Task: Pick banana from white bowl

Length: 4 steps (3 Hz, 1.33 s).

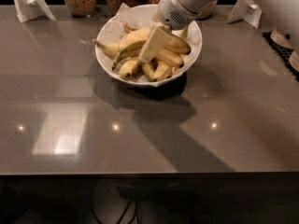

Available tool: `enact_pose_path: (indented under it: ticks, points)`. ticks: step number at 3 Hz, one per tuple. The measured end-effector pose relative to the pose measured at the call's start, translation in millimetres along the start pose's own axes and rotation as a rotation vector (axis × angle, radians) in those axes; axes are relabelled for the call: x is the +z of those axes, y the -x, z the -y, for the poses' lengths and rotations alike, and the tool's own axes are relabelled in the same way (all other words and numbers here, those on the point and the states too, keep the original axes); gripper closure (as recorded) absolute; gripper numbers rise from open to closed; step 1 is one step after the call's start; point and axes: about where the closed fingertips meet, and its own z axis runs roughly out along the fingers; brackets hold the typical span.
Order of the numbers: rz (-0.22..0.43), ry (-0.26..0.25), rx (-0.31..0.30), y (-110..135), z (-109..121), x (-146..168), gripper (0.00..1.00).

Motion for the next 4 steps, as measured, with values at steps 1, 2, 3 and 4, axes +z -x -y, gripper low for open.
enact_pose_path:
  ticks: [1,2,3,4]
  points:
    - [-0.014,0.006,0.013,-7.7,1.4,5.3,0.22]
    - [-0.027,0.008,0.017,-10.1,3.0,3.6,0.41]
    - [-0.027,0.008,0.017,-6.9,4.4,-0.6,0.64]
    - [-0.027,0.008,0.017,-5.5,5.0,-2.8,0.88]
